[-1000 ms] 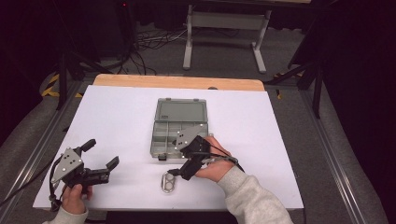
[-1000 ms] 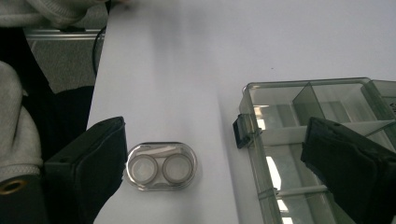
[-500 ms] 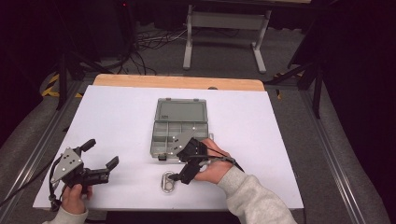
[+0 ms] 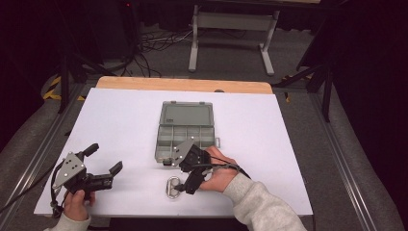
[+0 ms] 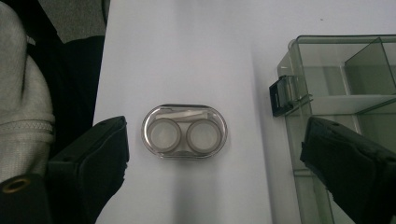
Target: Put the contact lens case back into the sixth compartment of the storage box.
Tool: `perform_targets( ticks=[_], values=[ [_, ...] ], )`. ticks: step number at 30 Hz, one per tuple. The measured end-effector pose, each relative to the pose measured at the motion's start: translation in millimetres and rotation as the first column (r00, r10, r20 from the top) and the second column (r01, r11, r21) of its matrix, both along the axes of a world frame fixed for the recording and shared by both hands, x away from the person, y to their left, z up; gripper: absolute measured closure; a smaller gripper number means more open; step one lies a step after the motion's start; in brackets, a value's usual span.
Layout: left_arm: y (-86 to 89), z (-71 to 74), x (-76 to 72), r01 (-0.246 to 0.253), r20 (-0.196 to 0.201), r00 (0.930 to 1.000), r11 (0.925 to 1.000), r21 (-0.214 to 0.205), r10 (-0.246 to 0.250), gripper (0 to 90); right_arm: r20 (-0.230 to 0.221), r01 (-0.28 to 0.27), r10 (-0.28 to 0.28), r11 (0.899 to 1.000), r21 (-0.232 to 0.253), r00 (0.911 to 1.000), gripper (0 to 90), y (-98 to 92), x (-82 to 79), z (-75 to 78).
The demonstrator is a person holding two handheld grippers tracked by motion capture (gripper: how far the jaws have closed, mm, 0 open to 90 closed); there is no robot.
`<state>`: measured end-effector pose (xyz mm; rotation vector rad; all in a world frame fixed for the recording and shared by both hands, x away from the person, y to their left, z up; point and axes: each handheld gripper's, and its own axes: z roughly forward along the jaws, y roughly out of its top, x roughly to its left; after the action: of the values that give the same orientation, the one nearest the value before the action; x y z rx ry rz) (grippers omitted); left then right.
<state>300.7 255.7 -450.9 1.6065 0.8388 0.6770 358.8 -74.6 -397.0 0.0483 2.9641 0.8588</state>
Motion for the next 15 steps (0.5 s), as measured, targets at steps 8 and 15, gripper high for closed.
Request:
perform_targets(
  ticks=[8,15],
  values=[
    [-0.2,-0.3,0.3,0.002,0.000,1.0000,1.0000,0.001,-0.002,0.0,0.000,0.000,0.000,1.000,-0.031,1.0000,8.6,2.6,-1.5,-3.4],
    [-0.4,-0.2,0.2,0.004,0.000,1.0000,1.0000,0.003,-0.004,0.0,-0.007,0.004,-0.004,0.999,-0.040,1.0000,9.1,7.7,-5.2,-10.9]
  ],
)
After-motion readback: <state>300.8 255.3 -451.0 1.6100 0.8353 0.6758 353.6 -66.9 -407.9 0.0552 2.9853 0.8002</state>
